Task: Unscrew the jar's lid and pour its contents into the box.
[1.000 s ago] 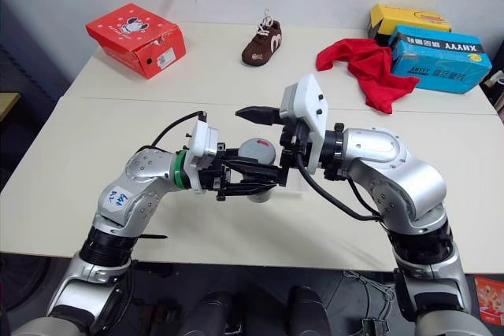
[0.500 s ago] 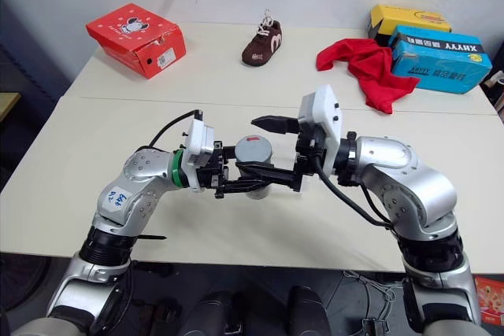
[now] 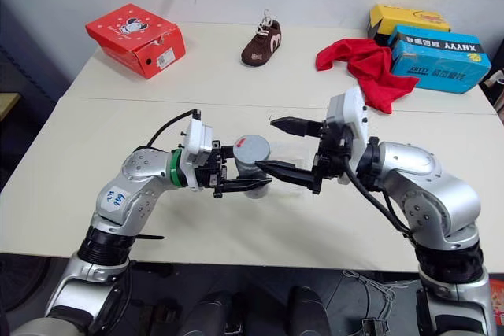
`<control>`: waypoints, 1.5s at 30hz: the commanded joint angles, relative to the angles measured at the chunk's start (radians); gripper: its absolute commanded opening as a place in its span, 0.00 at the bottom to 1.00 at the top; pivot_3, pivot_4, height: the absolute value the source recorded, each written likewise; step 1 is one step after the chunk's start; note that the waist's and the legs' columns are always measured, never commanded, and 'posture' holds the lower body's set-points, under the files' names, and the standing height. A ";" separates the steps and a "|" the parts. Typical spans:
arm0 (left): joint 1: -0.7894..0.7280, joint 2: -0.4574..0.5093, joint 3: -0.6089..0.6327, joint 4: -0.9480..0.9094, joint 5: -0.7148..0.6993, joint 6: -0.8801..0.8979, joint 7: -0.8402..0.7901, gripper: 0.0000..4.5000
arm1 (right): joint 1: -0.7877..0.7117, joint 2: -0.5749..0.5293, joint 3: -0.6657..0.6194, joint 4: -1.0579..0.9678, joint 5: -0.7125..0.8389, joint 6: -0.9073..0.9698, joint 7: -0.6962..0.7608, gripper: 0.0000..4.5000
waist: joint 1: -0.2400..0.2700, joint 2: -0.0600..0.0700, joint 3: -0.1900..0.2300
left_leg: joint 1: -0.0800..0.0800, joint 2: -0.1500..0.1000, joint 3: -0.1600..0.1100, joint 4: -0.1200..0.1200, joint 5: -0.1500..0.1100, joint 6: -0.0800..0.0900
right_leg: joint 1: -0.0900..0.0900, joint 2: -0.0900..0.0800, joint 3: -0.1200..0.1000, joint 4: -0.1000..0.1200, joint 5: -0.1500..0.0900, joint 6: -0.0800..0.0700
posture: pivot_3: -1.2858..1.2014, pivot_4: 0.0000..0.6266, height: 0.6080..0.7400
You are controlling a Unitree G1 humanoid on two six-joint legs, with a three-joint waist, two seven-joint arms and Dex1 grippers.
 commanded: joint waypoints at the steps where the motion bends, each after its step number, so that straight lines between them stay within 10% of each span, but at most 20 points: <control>1: 0.001 0.005 0.015 -0.025 -0.003 -0.018 -0.006 0.52 | 0.004 -0.015 -0.049 -0.040 0.048 0.003 -0.001 1.00 | 0.001 0.000 0.000 | 0.000 0.000 0.000 0.000 0.000 0.000 | 0.000 0.000 0.000 0.000 0.000 0.000 | 0.52 0.24 1.00; 45: 0.026 0.016 0.010 -0.056 -0.004 -0.007 0.015 0.52 | -0.126 0.075 0.156 0.040 -0.128 -0.040 -0.001 1.00 | -0.002 0.000 0.000 | -0.001 0.000 -0.001 0.000 0.001 0.000 | 0.000 0.000 -0.001 0.000 0.000 0.000 | 0.52 0.24 1.00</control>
